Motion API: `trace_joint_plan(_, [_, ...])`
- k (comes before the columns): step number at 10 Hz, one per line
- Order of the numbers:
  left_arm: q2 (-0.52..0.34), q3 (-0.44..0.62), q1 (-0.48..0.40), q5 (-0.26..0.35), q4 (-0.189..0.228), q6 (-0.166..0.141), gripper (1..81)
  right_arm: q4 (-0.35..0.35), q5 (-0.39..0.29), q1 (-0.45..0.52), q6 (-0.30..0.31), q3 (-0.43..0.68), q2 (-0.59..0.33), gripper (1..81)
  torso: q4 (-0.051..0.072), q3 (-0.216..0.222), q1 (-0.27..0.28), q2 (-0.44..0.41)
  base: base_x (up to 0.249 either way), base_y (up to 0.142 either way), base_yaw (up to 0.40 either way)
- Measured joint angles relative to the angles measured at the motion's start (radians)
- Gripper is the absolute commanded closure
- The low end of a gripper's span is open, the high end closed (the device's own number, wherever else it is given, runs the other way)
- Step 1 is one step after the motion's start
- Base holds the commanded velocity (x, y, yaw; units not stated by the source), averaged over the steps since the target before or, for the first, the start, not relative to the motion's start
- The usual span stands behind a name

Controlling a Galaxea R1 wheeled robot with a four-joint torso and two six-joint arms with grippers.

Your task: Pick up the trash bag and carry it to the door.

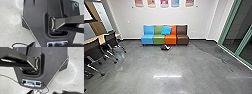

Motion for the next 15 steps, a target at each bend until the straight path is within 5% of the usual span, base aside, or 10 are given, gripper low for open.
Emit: trace_joint_plan(15, [0.000, 0.000, 0.000, -0.001, -0.005, 0.000, 1.0, -0.001, 0.002, 0.000, 0.000, 0.002, 0.007, 1.0, 0.000, 0.000, 0.000, 0.000, 0.149, 0.062, 0.000])
